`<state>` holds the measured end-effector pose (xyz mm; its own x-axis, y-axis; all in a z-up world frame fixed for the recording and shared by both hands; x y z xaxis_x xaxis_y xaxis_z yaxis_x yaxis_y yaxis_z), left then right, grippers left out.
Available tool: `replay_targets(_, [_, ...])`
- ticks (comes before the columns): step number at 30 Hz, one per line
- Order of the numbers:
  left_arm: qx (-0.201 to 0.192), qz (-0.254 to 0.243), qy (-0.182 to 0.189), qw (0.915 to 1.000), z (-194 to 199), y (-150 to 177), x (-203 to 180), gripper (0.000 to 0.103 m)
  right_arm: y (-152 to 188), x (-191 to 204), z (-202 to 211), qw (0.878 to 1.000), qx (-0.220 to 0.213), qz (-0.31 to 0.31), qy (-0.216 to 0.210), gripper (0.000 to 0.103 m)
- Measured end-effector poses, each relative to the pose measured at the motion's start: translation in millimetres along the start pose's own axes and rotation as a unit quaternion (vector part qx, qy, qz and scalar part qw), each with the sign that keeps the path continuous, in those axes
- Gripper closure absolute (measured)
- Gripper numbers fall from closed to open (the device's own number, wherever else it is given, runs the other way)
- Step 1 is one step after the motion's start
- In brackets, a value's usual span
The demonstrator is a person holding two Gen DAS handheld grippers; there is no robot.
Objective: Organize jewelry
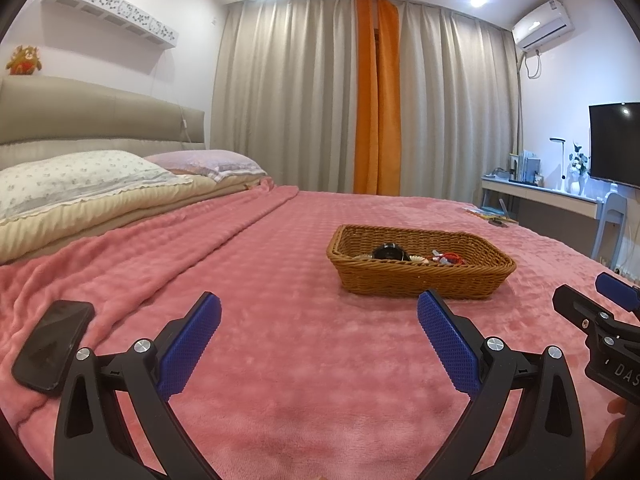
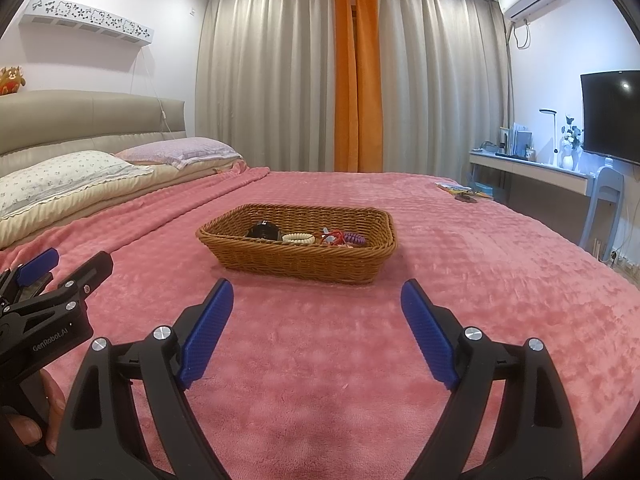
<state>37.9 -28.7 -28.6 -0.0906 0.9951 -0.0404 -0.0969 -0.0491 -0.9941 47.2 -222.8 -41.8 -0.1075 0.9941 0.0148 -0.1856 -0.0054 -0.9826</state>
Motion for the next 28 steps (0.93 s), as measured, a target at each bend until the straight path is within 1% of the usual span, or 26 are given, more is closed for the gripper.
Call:
replay_targets(12, [0.002,0.003,-0.002,1.0000,-0.4,-0.5,-1.3,0.008,0.2,0.3,-0.1,1.000,0.000,0.000,0.000,0.021])
replay_targets(19, [-0.011,-0.004,0.002,0.9999,3.9,-3.6,-4.8,0.007,0.4,0.5,0.1,1.000,0.000,0.001,-0.001,0.021])
replay_targets(21, [-0.009,-0.002,-0.001,1.0000,3.9,-3.3,-3.4,0.007,0.6,0.3,0.1,1.000,0.000,0.001,-0.001,0.021])
replay_targets(28, [0.003,0.012,0.005,0.9999,0.2,-2.0,0.3,0.007,0.5,0.4,0.0,1.000,0.000,0.001,-0.001,0.021])
Point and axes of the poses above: each gripper's, at about its wrist camera, not at the fingertips, and z roughly against the way its jaws point, x to its left, y to its underside, the point moved 7 cm from there along -z, roughly the way its jaws point, and after that the axes turned 8 degrees about -x, right-handed, at the moved point
